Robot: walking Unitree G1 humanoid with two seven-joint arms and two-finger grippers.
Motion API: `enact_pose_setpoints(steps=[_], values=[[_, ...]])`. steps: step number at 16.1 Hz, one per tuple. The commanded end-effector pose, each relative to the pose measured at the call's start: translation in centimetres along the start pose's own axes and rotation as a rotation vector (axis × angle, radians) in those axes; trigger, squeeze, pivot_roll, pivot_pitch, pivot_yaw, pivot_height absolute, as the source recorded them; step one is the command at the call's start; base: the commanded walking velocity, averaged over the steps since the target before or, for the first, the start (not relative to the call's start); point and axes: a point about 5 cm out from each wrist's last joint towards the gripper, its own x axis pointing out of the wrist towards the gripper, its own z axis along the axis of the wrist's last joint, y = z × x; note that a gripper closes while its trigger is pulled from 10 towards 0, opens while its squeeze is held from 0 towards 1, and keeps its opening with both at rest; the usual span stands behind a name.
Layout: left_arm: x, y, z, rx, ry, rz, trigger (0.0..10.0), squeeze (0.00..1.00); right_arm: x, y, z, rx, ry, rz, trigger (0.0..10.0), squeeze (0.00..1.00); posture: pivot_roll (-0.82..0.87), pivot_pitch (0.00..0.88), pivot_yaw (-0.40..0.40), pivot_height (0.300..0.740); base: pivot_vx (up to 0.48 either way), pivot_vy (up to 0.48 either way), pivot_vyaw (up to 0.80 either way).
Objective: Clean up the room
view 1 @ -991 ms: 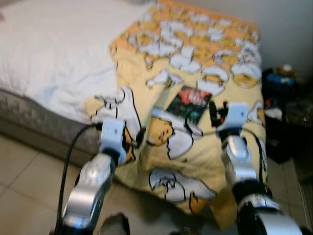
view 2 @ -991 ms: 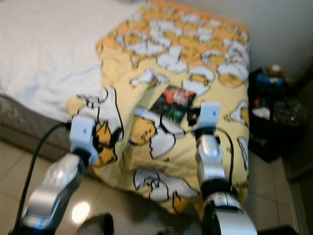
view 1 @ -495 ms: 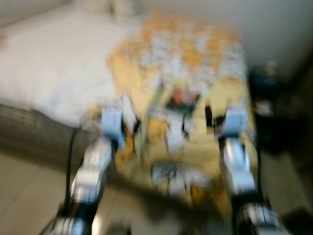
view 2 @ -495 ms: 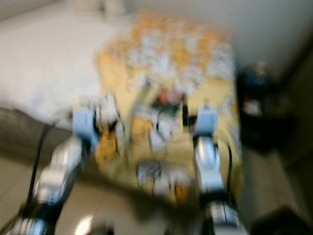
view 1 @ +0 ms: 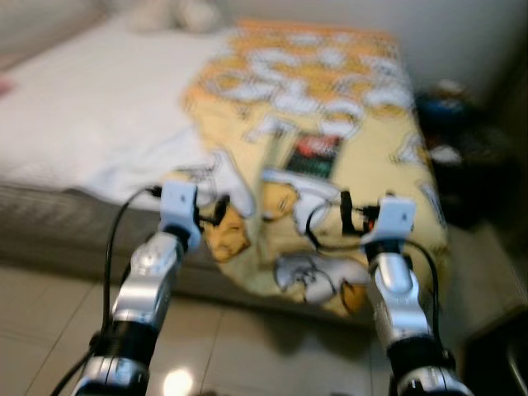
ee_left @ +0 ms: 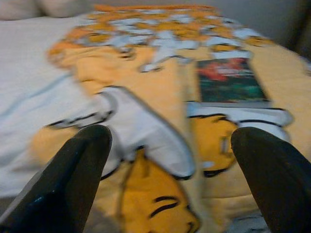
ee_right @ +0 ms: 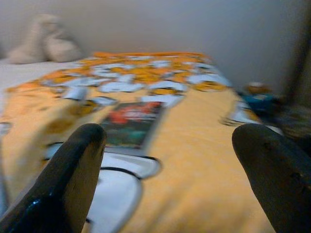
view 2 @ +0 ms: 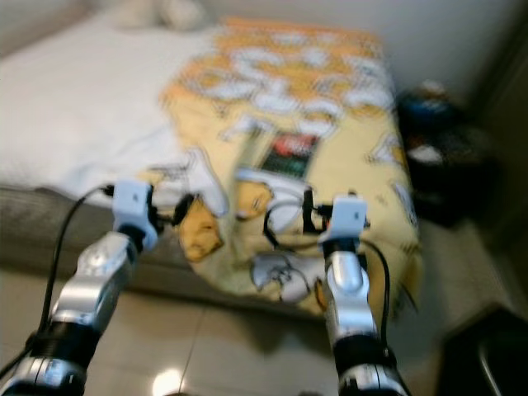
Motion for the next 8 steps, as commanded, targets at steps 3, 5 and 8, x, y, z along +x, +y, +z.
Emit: enact_pose_setpoints(steps=[3,5,8], values=[[0.78,-1.21,0.66,0.009,-0.027,-0.073,10.0,1.00,0.33,-0.61,0.29,-0.007,0.007,-0.029,10.0,1.00,-0.05,0.000,0.027,0.732,0.000,0.480,-0.49],[0.70,-1.31,0.68,-0.004,-0.036,-0.092,10.0,1.00,0.12,-0.93,-0.06,-0.014,0.021,-0.031,10.0,1.00,-0.05,0.000,0.027,0.715,0.000,0.480,-0.46],[0.53,-1.48,0.58,-0.011,-0.044,-0.099,10.0,1.00,-0.02,-1.25,-0.55,-0.021,0.046,-0.041,10.0,1.00,-0.05,0.000,0.031,0.691,0.000,0.480,-0.46]])
